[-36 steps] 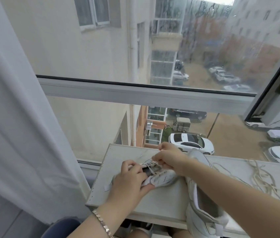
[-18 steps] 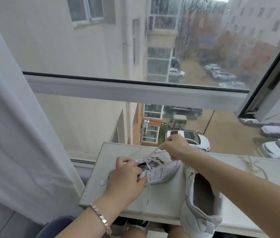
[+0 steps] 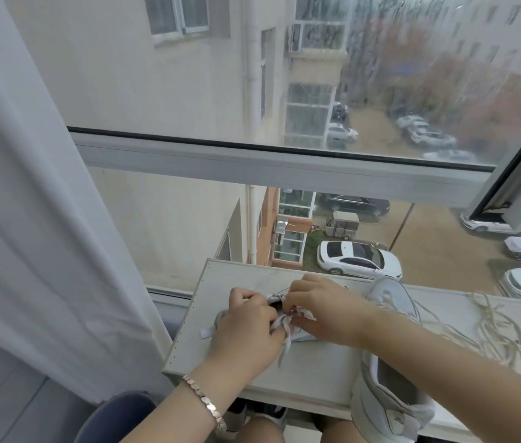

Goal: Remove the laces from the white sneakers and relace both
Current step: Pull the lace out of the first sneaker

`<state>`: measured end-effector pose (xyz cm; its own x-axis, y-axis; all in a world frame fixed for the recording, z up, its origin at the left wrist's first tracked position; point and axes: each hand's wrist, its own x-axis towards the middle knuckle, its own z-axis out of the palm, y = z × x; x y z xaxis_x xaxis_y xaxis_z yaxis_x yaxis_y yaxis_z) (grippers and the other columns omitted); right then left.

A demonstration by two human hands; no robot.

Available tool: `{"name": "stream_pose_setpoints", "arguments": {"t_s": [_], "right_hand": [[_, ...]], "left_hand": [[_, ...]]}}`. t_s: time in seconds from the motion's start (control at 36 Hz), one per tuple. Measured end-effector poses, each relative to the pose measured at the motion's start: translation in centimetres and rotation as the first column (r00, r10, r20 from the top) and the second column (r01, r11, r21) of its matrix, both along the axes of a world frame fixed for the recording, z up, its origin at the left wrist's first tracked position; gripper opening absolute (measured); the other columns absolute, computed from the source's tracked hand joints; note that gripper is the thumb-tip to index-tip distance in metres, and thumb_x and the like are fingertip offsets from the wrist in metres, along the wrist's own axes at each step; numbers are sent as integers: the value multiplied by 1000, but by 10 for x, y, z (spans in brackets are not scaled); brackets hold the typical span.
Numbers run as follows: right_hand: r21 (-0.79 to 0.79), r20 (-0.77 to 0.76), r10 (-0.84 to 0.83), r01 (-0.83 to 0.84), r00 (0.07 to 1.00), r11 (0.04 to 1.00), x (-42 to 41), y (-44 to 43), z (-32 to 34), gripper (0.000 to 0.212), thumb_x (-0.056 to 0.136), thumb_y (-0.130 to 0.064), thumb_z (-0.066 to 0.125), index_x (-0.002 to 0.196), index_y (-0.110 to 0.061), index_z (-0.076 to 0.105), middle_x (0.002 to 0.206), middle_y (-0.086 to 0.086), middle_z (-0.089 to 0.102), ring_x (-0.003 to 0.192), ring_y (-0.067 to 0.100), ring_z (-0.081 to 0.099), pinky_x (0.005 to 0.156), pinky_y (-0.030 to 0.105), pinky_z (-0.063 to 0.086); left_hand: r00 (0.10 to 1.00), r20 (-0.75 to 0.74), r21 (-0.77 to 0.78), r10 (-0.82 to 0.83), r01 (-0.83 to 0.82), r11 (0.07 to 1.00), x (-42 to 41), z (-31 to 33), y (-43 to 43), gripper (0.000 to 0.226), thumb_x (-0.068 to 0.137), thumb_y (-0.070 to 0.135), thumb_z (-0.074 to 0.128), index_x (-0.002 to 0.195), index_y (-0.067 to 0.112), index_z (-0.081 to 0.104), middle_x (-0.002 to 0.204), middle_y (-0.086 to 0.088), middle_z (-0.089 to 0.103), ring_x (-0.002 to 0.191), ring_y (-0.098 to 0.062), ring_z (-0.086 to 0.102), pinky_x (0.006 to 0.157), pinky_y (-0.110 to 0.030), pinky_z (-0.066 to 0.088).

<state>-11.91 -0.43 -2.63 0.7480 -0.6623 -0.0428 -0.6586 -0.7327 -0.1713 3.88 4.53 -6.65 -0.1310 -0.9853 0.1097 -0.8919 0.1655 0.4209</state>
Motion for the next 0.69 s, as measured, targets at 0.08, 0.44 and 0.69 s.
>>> {"name": "stream_pose_setpoints", "arguments": {"t_s": [0.08,0.44,0.69], "right_hand": [[-47,-38,15,-17,999,999,1,-3,2,27,93,-32,50,115,-23,62,116,-5,57,110,14,47,90,24,32],[12,88,-419,419,904,908,-47,-32,38,13,83,-33,66,87,-24,75,88,-15,64,96,7,54,101,37,36],[-225,-240,-438,389,866,893,-34,-22,12,19,87,-19,53,101,-20,65,112,-4,56,113,17,42,98,38,26]], "left_hand": [[1000,-1,-5,10,-10,1000,-1,1,0,27,87,41,48,71,24,62,79,19,40,109,-5,28,71,-23,27],[997,-59,72,56,-51,996,-5,6,0,31,85,51,54,84,23,67,90,19,53,112,-3,26,78,-23,33],[997,-9,12,73,-73,997,-16,1,7,33,85,52,52,70,24,60,81,21,45,106,-3,26,68,-24,33]]}}
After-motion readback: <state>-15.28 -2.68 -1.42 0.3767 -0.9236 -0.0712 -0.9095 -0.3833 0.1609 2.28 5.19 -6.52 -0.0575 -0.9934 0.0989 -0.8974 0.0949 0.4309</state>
